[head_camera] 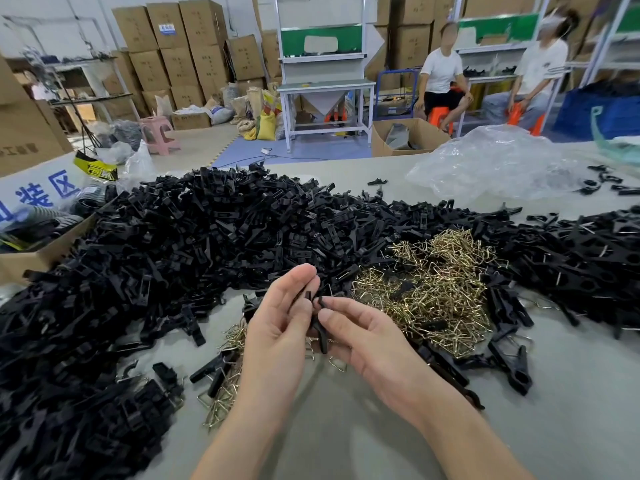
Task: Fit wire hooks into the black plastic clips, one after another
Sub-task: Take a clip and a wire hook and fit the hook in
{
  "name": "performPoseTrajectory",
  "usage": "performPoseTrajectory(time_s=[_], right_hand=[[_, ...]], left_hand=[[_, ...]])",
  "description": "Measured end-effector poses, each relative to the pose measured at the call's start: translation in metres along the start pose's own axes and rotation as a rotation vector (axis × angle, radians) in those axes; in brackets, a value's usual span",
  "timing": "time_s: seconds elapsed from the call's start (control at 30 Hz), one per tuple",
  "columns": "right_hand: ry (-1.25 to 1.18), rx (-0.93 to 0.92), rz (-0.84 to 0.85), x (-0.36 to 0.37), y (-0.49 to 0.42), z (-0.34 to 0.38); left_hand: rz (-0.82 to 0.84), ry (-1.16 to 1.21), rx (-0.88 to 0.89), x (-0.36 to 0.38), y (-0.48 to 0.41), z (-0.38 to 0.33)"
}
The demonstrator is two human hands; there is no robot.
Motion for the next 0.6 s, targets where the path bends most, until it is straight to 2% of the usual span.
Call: performPoseTrajectory(time_s=[0.2, 0.33, 0.4, 0.5, 0.6], right_hand=[[-0.061, -0.043, -0.036, -0.008, 0.000, 0.010], [-0.099, -0.045, -0.064, -0.012, 0.000, 0.012], [-0.107, -0.040, -0.062, -0.012, 0.001, 0.012], [-0.163, -0.033, -0.075, -0.013, 0.001, 0.012], [-0.154, -0.022, -0.096, -0.016, 0.001, 0.011]], left_hand=[[0.010, -0.293, -0.068, -0.003, -0.002, 0.006], [0.046, -0.644, 0.126, -0.006, 0.000, -0.007], [0.070, -0.743, 0.203, -0.003, 0.003, -0.012], [0.020, -0.624, 0.178, -0.006, 0.005, -0.011], [0.006, -0.391, 0.060, -0.005, 0.004, -0.007]])
Point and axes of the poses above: each hand's wrist, its own y-axis away from the middle knuckle, its own x-axis out of the palm, z = x × y, the point moved 6 cm from there along -y, towards the middle knuckle, and after that the axes turned 9 degrees about y, right-handed, at the moved point
